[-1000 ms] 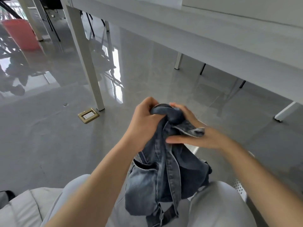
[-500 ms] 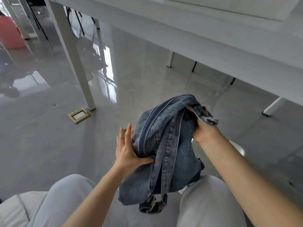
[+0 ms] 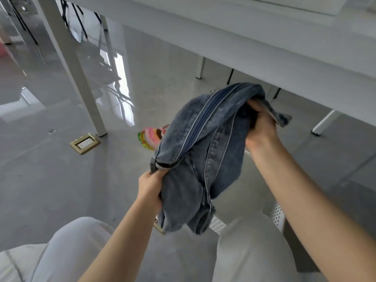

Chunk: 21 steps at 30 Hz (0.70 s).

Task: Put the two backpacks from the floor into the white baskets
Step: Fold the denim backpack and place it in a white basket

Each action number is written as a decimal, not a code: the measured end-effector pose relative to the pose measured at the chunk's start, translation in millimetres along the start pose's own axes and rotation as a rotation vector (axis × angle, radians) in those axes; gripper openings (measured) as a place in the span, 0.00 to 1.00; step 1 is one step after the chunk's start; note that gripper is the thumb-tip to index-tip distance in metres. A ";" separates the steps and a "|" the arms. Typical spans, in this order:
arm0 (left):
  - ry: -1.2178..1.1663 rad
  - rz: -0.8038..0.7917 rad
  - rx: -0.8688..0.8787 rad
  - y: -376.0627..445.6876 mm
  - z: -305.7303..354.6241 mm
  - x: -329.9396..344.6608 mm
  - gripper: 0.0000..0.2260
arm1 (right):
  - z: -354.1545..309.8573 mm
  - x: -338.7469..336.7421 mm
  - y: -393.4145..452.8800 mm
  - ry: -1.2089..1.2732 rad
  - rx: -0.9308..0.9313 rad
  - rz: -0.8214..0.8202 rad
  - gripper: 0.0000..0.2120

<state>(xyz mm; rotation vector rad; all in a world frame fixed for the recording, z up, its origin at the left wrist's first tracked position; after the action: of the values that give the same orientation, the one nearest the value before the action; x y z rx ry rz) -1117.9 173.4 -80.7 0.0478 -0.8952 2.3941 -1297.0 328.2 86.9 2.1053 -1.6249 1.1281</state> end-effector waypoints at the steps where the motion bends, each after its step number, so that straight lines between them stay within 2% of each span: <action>1: -0.054 -0.006 -0.025 2.9 3.5 8.4 0.07 | -4.5 2.1 4.8 0.014 -0.008 -0.020 0.07; 3: -0.114 -0.027 -0.079 10.0 5.6 28.5 0.12 | -9.9 1.1 12.0 -0.002 -0.031 -0.046 0.08; 6: -0.097 -0.074 -0.066 26.0 -2.9 50.4 0.12 | -5.6 -16.7 23.4 0.042 -0.014 -0.011 0.10; 8: 0.084 -0.044 0.034 41.7 -15.1 48.0 0.09 | 1.2 -33.2 29.6 0.014 -0.015 0.019 0.06; 10: 0.340 -0.029 0.155 56.5 -25.8 38.7 0.04 | 8.7 -56.8 41.8 -0.068 -0.037 0.062 0.06; 11: 0.441 -0.025 0.194 65.1 -32.1 33.7 0.04 | 10.1 -66.4 46.9 -0.089 -0.050 0.097 0.02; 13: 0.584 -0.038 0.249 78.0 -39.9 30.6 0.05 | 9.6 -93.9 65.4 -0.155 -0.079 0.188 0.12; 16: 0.700 -0.040 0.302 84.4 -41.8 40.2 0.09 | 11.9 -126.3 82.1 -0.322 -0.067 0.224 0.15; 19: 0.835 -0.043 0.327 85.7 -51.1 51.7 0.12 | 21.7 -148.9 91.1 -0.331 -0.020 0.218 0.14; 21: 0.993 -0.068 0.290 86.0 -67.3 53.5 0.26 | 26.9 -155.6 95.3 -0.300 -0.001 0.195 0.13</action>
<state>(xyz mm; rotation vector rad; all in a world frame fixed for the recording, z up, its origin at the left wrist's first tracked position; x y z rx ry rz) -1197.1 189.3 -171.5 -0.8936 -0.0731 2.0508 -1383.9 389.1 -63.9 2.2410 -2.0001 0.8942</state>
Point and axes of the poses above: each hand's wrist, its own y-axis towards the middle knuckle, its own x-axis out of the palm, z = x × y, the point moved 7 cm from there along y, towards the middle knuckle, and after that the axes turned 5 degrees about z, right-handed, at the moved point
